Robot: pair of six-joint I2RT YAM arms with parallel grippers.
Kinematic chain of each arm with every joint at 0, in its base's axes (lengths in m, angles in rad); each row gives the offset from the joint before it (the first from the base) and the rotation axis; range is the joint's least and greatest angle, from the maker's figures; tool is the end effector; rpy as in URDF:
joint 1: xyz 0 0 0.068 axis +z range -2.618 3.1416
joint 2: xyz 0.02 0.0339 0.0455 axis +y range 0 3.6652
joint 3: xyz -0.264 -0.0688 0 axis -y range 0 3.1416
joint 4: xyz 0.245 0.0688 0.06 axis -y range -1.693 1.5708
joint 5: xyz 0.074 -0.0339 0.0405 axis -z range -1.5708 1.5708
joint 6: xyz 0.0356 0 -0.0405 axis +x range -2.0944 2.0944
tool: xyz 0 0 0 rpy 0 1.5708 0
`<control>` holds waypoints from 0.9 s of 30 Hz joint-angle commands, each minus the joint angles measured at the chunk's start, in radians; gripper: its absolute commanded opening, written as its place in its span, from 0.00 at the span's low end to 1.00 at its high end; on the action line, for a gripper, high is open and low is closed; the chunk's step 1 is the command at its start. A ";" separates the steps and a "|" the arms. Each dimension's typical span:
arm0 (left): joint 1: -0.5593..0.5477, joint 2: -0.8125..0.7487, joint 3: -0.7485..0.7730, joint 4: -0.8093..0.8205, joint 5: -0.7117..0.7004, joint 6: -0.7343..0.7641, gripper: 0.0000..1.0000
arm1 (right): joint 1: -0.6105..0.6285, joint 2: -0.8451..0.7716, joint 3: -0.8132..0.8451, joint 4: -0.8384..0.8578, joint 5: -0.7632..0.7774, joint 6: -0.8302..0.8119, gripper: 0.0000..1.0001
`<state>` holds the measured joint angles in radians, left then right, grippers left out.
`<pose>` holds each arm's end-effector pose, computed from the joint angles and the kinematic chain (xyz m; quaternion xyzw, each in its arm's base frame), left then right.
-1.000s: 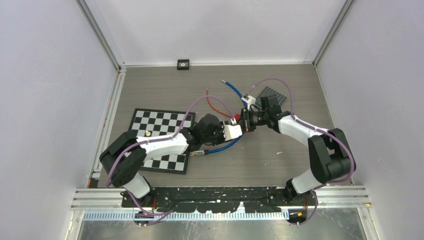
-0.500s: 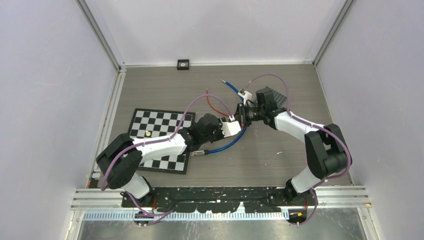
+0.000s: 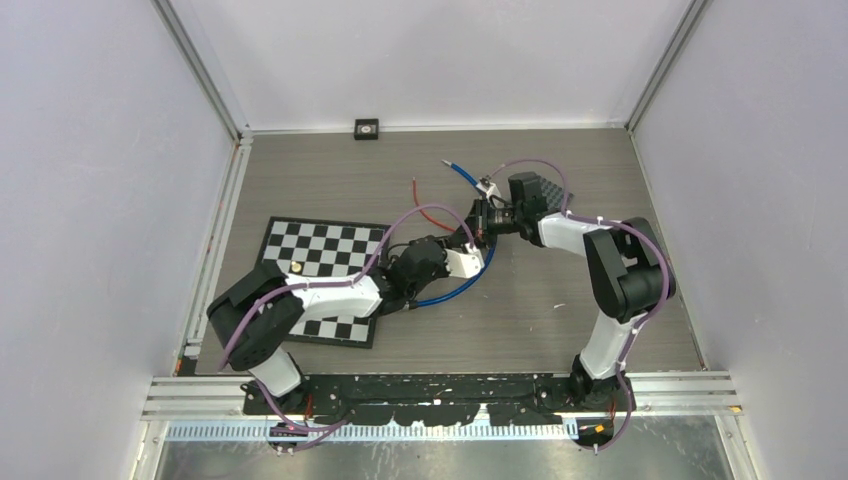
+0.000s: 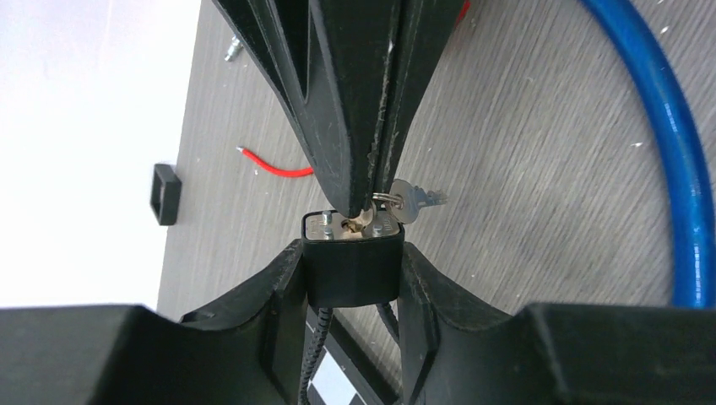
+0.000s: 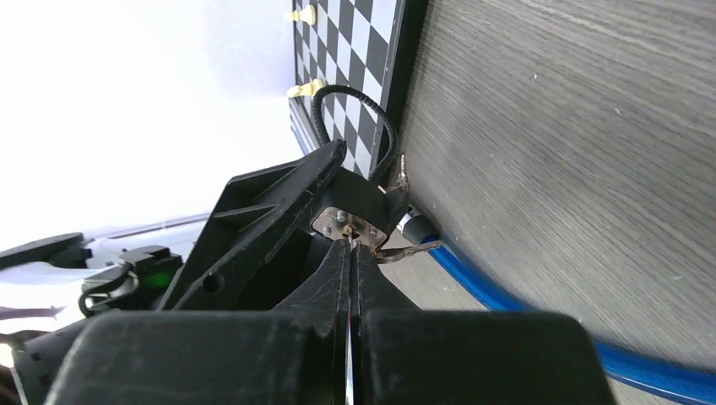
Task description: Unlock with the key
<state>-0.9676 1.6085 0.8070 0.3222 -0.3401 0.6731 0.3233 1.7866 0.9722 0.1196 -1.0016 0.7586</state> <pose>0.2020 -0.2724 0.1934 0.5562 0.6387 0.0680 0.5273 0.3317 0.1428 0.1747 -0.0273 0.8196 0.5643 0.0950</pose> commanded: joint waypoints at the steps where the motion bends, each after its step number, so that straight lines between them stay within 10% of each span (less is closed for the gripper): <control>1: -0.031 -0.001 0.009 0.277 -0.004 0.091 0.00 | 0.019 0.031 0.022 0.095 -0.089 0.152 0.01; 12: 0.081 -0.092 0.046 -0.012 0.377 -0.157 0.00 | -0.093 -0.216 -0.044 0.126 -0.092 -0.077 0.44; 27: 0.242 -0.100 0.154 -0.258 1.019 -0.368 0.00 | -0.098 -0.511 0.068 -0.669 -0.047 -1.061 0.49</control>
<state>-0.7322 1.5311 0.9054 0.1101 0.4706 0.3576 0.2039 1.2957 1.0065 -0.3595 -1.0641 -0.0319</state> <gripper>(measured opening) 0.380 0.495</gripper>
